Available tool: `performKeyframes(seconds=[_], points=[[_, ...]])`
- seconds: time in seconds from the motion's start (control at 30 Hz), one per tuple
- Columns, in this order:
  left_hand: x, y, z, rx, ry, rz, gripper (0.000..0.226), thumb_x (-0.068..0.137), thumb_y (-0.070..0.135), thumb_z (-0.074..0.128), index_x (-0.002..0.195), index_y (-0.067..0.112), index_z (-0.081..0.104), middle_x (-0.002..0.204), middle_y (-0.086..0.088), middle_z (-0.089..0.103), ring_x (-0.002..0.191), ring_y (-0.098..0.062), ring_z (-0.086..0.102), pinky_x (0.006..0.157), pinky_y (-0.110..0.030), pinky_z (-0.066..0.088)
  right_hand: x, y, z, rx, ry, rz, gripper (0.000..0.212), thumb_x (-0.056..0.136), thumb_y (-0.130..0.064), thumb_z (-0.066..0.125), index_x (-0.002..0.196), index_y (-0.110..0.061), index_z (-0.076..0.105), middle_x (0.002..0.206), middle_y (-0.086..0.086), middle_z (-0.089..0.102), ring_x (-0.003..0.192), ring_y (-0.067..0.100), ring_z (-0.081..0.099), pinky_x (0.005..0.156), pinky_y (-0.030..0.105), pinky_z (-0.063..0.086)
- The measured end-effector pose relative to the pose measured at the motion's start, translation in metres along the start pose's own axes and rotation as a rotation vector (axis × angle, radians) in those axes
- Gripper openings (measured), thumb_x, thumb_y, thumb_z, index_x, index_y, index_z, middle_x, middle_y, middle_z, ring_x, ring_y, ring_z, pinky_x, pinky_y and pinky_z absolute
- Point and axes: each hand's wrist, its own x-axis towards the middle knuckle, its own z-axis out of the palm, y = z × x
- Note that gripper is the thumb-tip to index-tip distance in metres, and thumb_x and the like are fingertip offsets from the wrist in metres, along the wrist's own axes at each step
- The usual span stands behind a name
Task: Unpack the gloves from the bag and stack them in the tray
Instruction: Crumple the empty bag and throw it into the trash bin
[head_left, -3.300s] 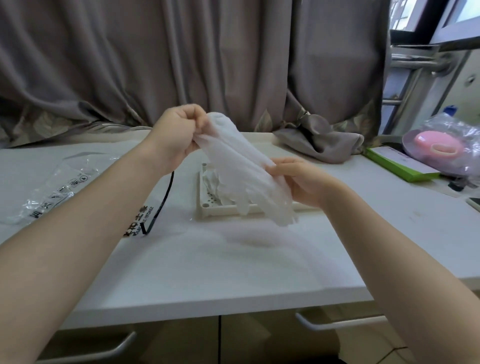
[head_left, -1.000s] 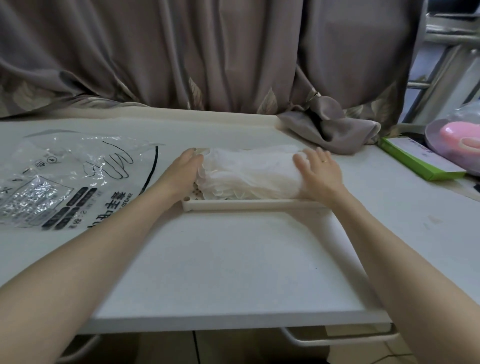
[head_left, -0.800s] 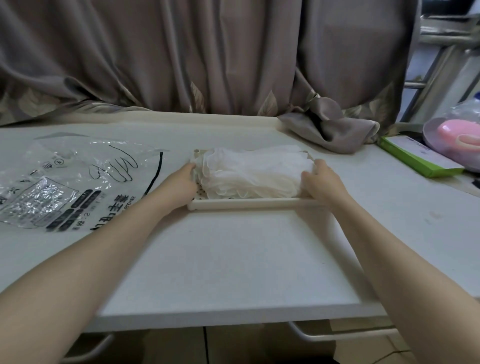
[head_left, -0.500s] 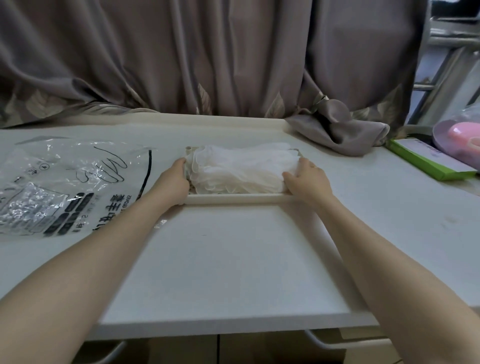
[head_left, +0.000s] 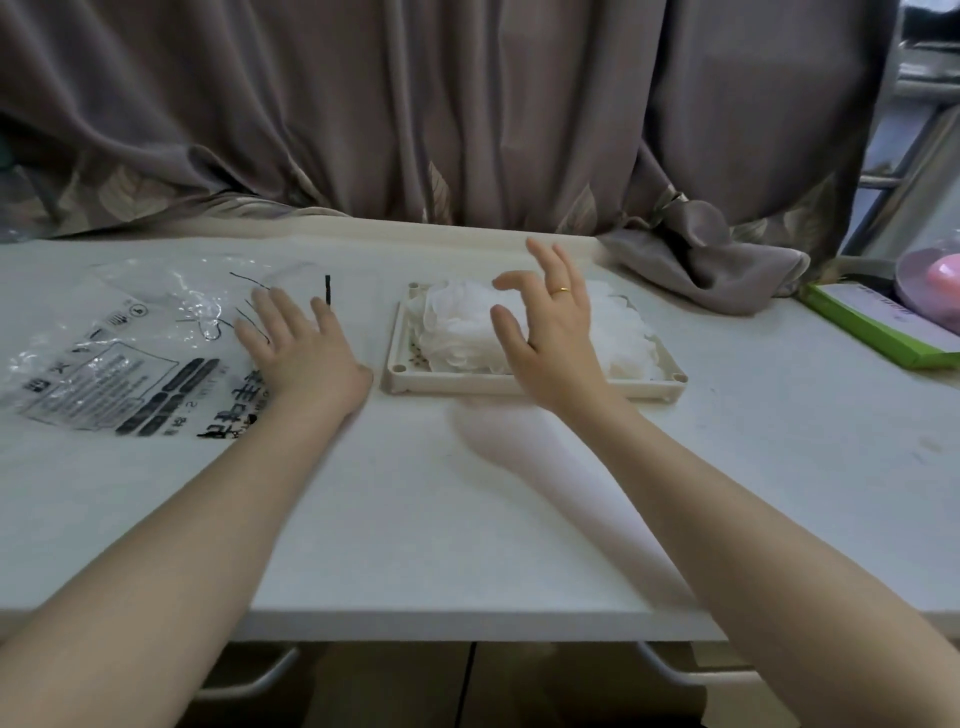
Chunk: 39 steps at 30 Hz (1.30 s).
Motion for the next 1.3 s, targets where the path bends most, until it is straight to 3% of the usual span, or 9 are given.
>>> performKeyframes(seconds=[0.1, 0.37, 0.57, 0.63, 0.83, 0.93, 1.07, 1.17, 1.3], points=[[0.004, -0.008, 0.007, -0.177, -0.15, -0.12, 0.076, 0.093, 0.054, 0.035, 0.147, 0.005, 0.014, 0.154, -0.022, 0.006, 0.136, -0.045, 0.016, 0.108, -0.054, 0.021, -0.004, -0.006, 0.01, 0.029, -0.062, 0.012, 0.029, 0.092, -0.023, 0.046, 0.115, -0.008, 0.057, 0.152, 0.014, 0.026, 0.144, 0.03, 0.009, 0.112, 0.034, 0.01], [-0.001, -0.017, -0.005, -0.212, 0.027, 0.056, 0.038, 0.091, -0.003, 0.037, 0.127, 0.0, 0.046, 0.13, -0.021, 0.05, 0.12, -0.037, 0.047, 0.093, -0.041, 0.042, -0.019, -0.022, 0.017, 0.164, -0.206, 0.16, 0.031, 0.095, -0.019, 0.05, 0.125, -0.011, 0.049, 0.153, 0.007, 0.022, 0.144, 0.021, 0.007, 0.114, 0.033, 0.015], [-0.059, 0.025, -0.072, -0.855, 0.42, 0.48, 0.022, 0.093, 0.013, 0.042, 0.096, 0.004, 0.062, 0.089, -0.017, 0.065, 0.084, -0.035, 0.058, 0.071, -0.039, 0.044, -0.02, -0.037, 0.035, 0.443, -0.207, -0.108, 0.123, 0.063, -0.036, 0.08, 0.145, -0.029, -0.011, 0.156, 0.013, -0.002, 0.145, 0.028, 0.013, 0.116, 0.04, 0.023], [-0.07, 0.032, -0.084, -1.186, 0.234, 0.577, 0.021, 0.093, 0.013, 0.045, 0.088, 0.003, 0.063, 0.074, -0.011, 0.063, 0.069, -0.026, 0.058, 0.066, -0.037, 0.047, -0.02, -0.039, 0.035, 0.602, -0.151, -0.12, 0.128, 0.06, -0.02, 0.082, 0.141, -0.026, -0.017, 0.153, 0.014, 0.004, 0.139, 0.024, 0.032, 0.107, 0.035, 0.038], [-0.081, 0.013, -0.085, -1.914, -0.563, 0.647, 0.017, 0.096, 0.004, 0.041, 0.092, -0.001, 0.057, 0.068, -0.009, 0.064, 0.06, -0.016, 0.062, 0.056, -0.019, 0.05, -0.025, -0.035, 0.024, 0.619, 0.067, -0.006, 0.085, 0.063, -0.014, 0.075, 0.124, -0.051, 0.028, 0.134, 0.026, 0.042, 0.126, 0.042, 0.044, 0.096, 0.038, 0.048], [-0.084, 0.007, -0.077, -1.652, -0.292, 0.663, 0.014, 0.093, 0.008, 0.052, 0.08, 0.003, 0.055, 0.058, -0.007, 0.053, 0.044, -0.009, 0.047, 0.041, -0.016, 0.038, -0.023, -0.037, 0.014, 0.678, 0.032, 0.076, 0.05, 0.07, 0.006, 0.066, 0.097, -0.031, 0.045, 0.087, -0.006, 0.06, 0.076, 0.009, 0.06, 0.066, 0.029, 0.051], [-0.081, 0.004, -0.047, -1.021, 0.517, 0.556, 0.037, 0.073, 0.041, 0.068, 0.098, 0.015, 0.06, 0.119, -0.008, 0.05, 0.11, -0.017, 0.046, 0.093, -0.026, 0.038, -0.02, -0.044, 0.0, 0.932, 0.045, 0.329, 0.037, 0.076, 0.024, 0.045, 0.074, -0.013, 0.042, 0.06, -0.006, 0.059, 0.055, 0.008, 0.057, 0.047, 0.023, 0.048], [-0.085, 0.001, -0.045, -1.335, 0.132, 0.442, 0.098, 0.063, 0.066, 0.068, 0.142, 0.026, 0.026, 0.148, -0.008, 0.02, 0.139, -0.02, 0.022, 0.111, -0.033, 0.026, -0.022, -0.06, -0.001, 1.384, -0.055, 0.457, 0.018, 0.085, 0.01, 0.044, 0.084, -0.006, 0.052, 0.074, 0.004, 0.066, 0.066, 0.016, 0.062, 0.059, 0.028, 0.051], [-0.093, -0.009, -0.046, -1.959, -0.287, 0.499, 0.081, 0.062, 0.045, 0.071, 0.134, 0.031, 0.038, 0.124, -0.003, 0.06, 0.109, -0.017, 0.06, 0.09, -0.032, 0.048, -0.025, -0.087, 0.011, 1.284, -0.265, 0.345, 0.025, 0.073, 0.009, 0.049, 0.094, -0.001, 0.058, 0.078, 0.013, 0.065, 0.071, 0.024, 0.064, 0.063, 0.032, 0.053]])
